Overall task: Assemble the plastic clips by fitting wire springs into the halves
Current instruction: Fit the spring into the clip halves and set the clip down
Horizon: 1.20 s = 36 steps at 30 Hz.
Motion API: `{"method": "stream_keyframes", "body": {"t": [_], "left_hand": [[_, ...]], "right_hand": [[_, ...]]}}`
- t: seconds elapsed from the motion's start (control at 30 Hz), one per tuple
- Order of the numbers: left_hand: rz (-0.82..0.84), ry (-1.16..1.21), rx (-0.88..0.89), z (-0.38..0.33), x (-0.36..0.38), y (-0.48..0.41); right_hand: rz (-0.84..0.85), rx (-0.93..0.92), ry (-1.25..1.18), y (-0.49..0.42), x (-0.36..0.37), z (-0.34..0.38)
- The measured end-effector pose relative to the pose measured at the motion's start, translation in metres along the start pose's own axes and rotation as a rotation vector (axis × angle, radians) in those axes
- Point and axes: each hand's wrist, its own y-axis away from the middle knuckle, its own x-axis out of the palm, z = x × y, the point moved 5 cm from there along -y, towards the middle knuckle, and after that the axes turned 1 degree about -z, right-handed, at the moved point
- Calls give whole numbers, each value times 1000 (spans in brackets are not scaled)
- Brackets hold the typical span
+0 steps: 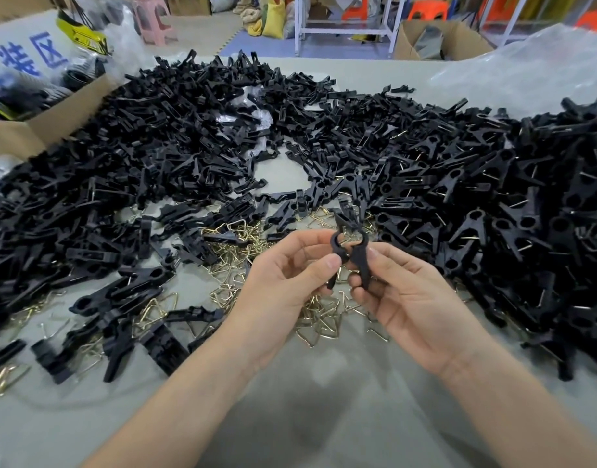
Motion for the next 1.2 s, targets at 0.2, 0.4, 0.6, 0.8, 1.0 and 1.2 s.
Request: {"method": "stream_keyframes", "body": {"t": [0.2, 0.4, 0.6, 0.8, 1.0, 1.2], "left_hand": [[6, -48, 3, 0, 1, 2], [18, -77, 25, -2, 1, 1], [13, -82, 23, -2, 1, 1], [12, -44, 17, -4, 1, 1], [13, -84, 66, -7, 2, 2], [-11, -126, 85, -7, 1, 2]], "right_hand": [[4, -2, 15, 2, 0, -1], [15, -1, 12, 3, 1, 0], [7, -2, 9, 2, 1, 1], [12, 17, -56, 2, 2, 0], [13, -62, 25, 2, 2, 1], [0, -140, 138, 2, 1, 3]]}}
